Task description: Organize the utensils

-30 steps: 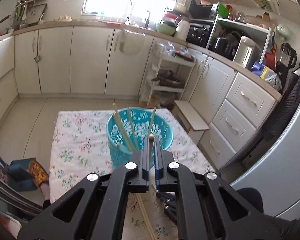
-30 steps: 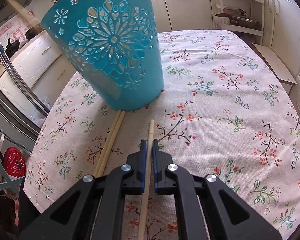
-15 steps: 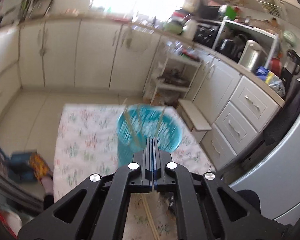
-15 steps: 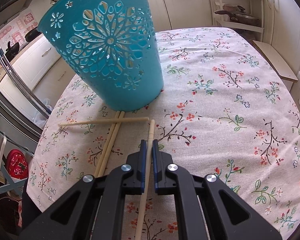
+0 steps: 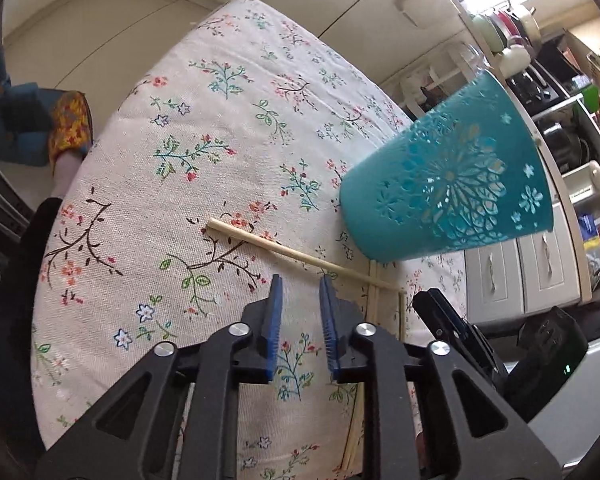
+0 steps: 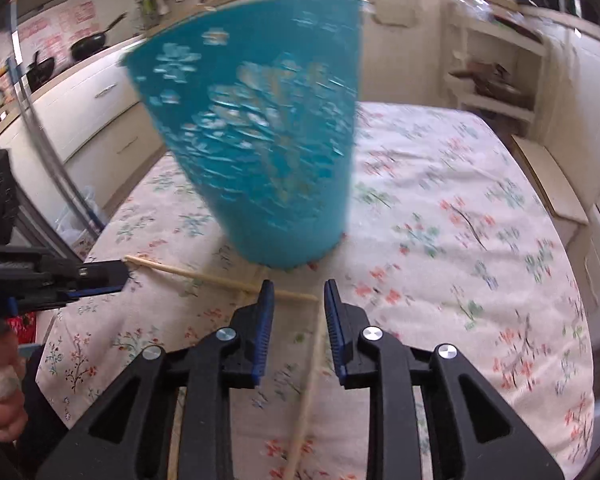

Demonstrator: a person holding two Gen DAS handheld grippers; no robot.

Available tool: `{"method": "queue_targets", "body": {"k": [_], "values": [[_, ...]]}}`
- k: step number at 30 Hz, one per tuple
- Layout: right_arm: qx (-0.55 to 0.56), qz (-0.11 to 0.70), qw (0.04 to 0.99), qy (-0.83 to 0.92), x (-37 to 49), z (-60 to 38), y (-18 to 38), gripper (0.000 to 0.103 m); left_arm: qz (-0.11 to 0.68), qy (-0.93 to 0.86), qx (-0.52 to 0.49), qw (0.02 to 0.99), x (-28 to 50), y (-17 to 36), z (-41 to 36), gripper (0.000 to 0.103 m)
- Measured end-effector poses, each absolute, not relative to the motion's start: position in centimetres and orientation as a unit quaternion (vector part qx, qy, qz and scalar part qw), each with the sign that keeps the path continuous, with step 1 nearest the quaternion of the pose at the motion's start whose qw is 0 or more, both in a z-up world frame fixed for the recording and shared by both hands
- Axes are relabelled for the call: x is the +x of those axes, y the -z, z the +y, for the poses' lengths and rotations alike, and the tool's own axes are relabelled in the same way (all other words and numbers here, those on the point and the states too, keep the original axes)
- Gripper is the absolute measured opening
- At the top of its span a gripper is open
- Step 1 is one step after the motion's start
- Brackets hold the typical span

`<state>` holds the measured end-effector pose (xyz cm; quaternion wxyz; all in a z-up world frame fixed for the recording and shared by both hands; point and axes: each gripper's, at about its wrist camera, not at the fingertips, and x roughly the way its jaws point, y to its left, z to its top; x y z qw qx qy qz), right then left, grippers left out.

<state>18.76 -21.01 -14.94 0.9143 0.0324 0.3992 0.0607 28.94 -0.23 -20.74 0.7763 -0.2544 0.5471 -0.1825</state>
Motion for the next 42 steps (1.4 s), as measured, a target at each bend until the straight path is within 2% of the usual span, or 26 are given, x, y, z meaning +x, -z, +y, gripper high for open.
{"method": "queue_targets", "body": {"k": [3, 12, 16, 21, 29, 31, 36, 40, 42], "values": [[0.000, 0.395, 0.911, -0.119, 19.0, -18.8, 14.6, 0.026, 0.550, 0.176, -0.262, 0.773, 29.6, 21.2, -0.2, 0.027], [-0.084, 0.442, 0.863, -0.230, 23.2, -15.5, 16.8, 0.027, 0.563, 0.157, -0.268, 0.766, 31.3, 21.7, 0.9, 0.032], [-0.058, 0.482, 0.832, -0.270, 24.3, -15.7, 17.1, 0.028, 0.567, 0.157, -0.260, 0.766, 31.7, 21.8, 0.3, 0.035], [-0.057, 0.487, 0.817, -0.303, 22.4, -14.3, 17.7, 0.028, 0.565, 0.154, -0.251, 0.771, 31.9, 21.7, -0.3, 0.041], [0.007, 0.493, 0.803, -0.335, 20.0, -12.3, 17.8, 0.028, 0.561, 0.138, -0.180, 0.796, 31.7, 20.9, -2.2, 0.041], [0.019, 0.487, 0.803, -0.342, 19.1, -11.8, 17.5, 0.029, 0.560, 0.129, -0.143, 0.806, 31.6, 20.7, -3.0, 0.037], [0.031, 0.481, 0.809, -0.337, 17.3, -11.3, 16.8, 0.034, 0.544, 0.096, -0.032, 0.833, 31.5, 20.7, -4.8, 0.010], [0.046, 0.470, 0.832, -0.290, 16.3, -13.7, 15.1, 0.038, 0.539, 0.098, 0.020, 0.837, 31.4, 20.6, -5.5, 0.006], [0.064, 0.464, 0.848, -0.249, 15.6, -15.8, 14.4, 0.040, 0.545, 0.117, 0.013, 0.830, 31.6, 20.5, -5.3, 0.005]]}}
